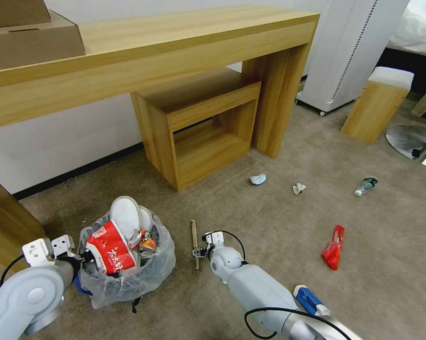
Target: Pick up the trash bin and place the garbage on the floor into it.
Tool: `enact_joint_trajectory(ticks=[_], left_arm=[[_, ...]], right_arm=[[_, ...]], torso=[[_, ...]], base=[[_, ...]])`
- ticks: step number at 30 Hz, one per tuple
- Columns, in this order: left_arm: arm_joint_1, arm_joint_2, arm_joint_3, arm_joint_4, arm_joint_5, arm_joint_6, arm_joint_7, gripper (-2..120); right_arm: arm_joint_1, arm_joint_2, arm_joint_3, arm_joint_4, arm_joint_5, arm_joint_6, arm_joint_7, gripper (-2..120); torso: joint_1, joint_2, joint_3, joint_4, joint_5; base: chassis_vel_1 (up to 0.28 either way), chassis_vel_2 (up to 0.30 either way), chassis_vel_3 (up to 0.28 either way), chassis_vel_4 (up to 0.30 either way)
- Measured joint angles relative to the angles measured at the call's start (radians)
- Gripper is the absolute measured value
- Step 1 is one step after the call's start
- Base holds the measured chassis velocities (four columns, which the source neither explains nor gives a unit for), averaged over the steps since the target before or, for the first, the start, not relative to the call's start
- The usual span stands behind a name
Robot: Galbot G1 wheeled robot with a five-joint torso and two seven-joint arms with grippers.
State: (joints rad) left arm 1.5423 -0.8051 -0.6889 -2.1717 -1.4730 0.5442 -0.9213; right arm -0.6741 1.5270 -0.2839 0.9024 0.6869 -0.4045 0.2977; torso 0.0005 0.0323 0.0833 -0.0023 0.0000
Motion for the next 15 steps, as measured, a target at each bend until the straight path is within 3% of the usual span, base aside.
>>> enact_joint_trajectory(ticks=[15], left_arm=[[0.007, -0.012, 0.000, -0.009, 0.016, 0.000, 0.005, 0]], right_arm=[[-0.009, 0.027, 0.001, -0.048, -0.060, 0.033, -0.039, 96]], torso=[[0.000, 0.000, 0.000, 0.0001, 0.0000]], base=[[0.000, 0.000, 0.000, 0.000]])
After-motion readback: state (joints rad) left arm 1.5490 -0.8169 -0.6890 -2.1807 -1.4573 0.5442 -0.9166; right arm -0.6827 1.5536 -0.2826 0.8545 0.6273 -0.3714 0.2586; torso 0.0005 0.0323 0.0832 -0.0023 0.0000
